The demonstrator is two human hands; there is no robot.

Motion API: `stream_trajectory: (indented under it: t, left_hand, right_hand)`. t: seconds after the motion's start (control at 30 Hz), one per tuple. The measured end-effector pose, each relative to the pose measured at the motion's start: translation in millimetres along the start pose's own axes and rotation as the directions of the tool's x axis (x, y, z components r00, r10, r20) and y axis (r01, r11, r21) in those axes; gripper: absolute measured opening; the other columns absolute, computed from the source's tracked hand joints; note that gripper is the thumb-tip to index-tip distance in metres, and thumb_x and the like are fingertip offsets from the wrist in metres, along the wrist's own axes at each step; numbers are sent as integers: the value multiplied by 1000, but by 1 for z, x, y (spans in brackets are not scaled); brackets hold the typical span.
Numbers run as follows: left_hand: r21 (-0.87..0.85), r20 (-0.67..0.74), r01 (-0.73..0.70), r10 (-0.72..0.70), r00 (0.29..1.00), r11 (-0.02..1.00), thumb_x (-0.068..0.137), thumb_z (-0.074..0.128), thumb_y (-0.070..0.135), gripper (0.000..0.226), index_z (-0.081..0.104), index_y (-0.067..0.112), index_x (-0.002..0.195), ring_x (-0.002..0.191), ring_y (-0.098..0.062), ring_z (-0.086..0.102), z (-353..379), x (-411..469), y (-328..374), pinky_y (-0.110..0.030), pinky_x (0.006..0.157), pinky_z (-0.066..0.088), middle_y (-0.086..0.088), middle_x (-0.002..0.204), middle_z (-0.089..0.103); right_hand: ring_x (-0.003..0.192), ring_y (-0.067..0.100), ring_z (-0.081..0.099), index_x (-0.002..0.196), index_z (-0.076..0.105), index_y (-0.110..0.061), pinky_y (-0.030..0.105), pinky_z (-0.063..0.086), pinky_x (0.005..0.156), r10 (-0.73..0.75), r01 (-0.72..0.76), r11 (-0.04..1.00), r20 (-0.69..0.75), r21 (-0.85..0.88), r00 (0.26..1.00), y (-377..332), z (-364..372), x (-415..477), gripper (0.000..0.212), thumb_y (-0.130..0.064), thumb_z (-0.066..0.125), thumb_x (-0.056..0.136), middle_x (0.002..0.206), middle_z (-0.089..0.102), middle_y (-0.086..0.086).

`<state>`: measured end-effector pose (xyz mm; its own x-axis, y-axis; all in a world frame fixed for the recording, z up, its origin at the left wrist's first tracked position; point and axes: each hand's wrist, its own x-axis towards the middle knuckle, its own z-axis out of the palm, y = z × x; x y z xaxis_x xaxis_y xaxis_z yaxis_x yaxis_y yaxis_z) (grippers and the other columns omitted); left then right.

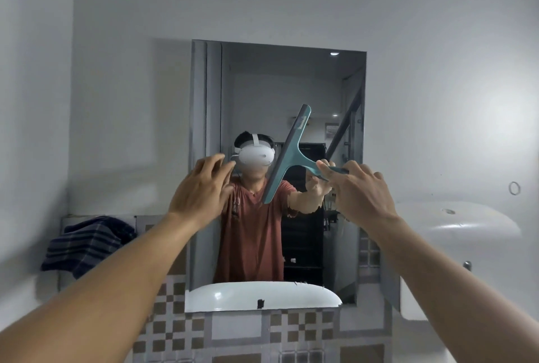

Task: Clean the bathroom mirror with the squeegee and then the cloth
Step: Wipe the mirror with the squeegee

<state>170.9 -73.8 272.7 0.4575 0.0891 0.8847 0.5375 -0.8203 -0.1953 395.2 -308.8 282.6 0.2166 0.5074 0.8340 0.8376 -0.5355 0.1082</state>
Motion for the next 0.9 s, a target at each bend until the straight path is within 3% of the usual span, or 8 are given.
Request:
stream_trajectory:
  t: [0.23,0.43,0.63,0.73,0.9]
  left_hand:
    - [60,58,-52,49,997,997,85,74,38,78,39,16,151,144,-32,23,1,35,6,-48,105,45,-15,155,29]
    - [61,49,-66,63,997,996,79,80,34,81,44,13,148,140,-36,28,3,33,3,-53,106,43,-19,151,34]
    - [41,73,-53,50,996,998,81,78,33,81,41,14,150,142,-36,25,1,33,3,-54,103,45,-17,153,32]
    - [35,81,-54,51,995,998,81,79,33,80,42,15,149,140,-36,27,0,35,2,-55,101,47,-17,152,33]
    - [17,75,-69,68,995,997,82,79,27,71,49,14,145,138,-35,32,-4,36,-1,-55,97,52,-15,149,37]
  right_hand:
    - [101,31,57,155,26,-43,42,50,83,100,-101,994,25,35,995,22,7,-16,73,-10,51,95,109,59,7]
    - [70,28,52,157,24,-41,33,39,58,169,-173,981,48,84,984,26,19,-39,62,-20,45,102,86,54,5]
    - [74,33,59,158,24,-37,35,42,59,264,-278,938,90,207,960,0,36,-68,58,-29,45,104,87,54,9]
    - [68,30,50,159,21,-33,35,41,58,310,-330,920,122,214,943,-15,35,-76,60,-26,43,104,85,50,7]
    - [66,26,54,161,13,-23,35,44,56,311,-336,916,138,219,940,-28,41,-79,66,-23,45,103,90,62,14]
